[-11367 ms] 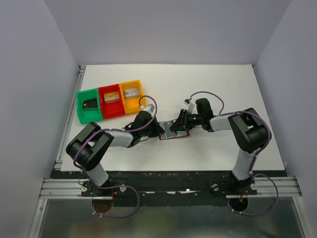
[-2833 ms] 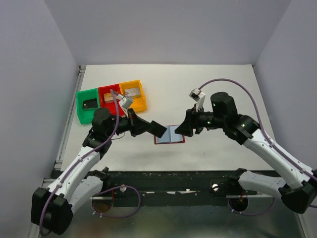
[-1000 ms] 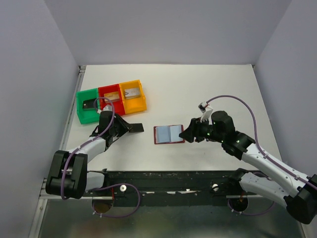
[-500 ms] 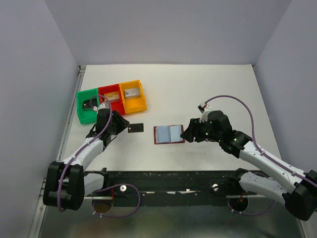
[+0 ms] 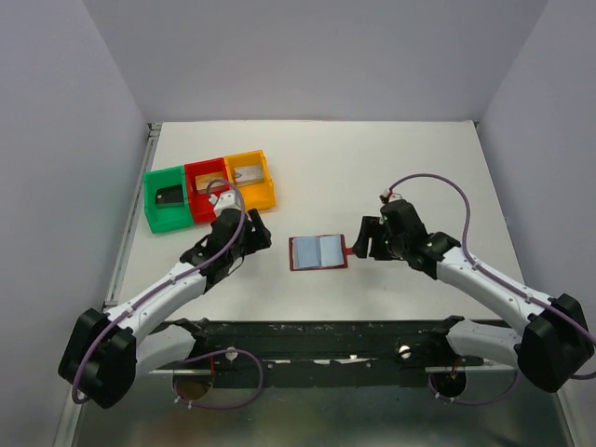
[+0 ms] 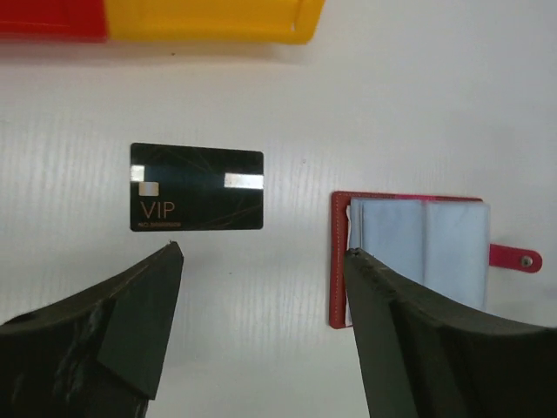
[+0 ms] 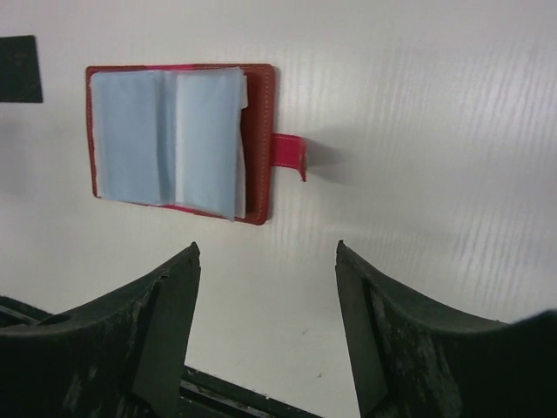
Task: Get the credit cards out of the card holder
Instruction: Place the credit card at the center of the board, then remove the credit card from the card holder.
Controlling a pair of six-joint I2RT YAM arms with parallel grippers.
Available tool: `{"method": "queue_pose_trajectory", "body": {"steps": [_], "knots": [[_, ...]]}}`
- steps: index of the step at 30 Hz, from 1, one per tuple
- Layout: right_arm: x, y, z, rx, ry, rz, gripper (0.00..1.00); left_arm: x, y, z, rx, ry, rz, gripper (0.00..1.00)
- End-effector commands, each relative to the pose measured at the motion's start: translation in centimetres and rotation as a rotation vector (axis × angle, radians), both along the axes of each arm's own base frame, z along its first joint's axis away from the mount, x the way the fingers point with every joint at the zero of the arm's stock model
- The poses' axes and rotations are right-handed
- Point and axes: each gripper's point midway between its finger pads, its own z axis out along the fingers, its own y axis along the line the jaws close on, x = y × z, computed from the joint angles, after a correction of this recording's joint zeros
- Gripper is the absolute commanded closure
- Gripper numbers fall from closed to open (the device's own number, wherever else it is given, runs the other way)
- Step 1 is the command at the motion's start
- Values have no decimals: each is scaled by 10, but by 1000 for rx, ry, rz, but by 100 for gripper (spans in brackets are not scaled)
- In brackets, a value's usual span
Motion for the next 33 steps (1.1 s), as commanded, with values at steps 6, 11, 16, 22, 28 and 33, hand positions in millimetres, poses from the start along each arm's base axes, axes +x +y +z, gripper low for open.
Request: {"method": "queue_pose_trajectory", "body": {"steps": [6,11,16,22,28,33], "knots": [[16,-10,-30,33,102,-70,37,-5,-41,-8,88,87,-44,1],[24,0,-42,24,147,-32,41,-14,-73,-3,-67,27,-192,1],[35,4,-56,-11,172,-31,45,-22,-100,9,-208,-53,-318,10],[48,7,-70,-35,207,-29,60,-28,-121,10,-260,-41,-436,26],[43,6,-80,-37,237,-14,77,-29,-131,3,-266,-4,-478,32],[33,10,-63,15,214,10,98,-28,-133,-8,-253,37,-475,33]]}}
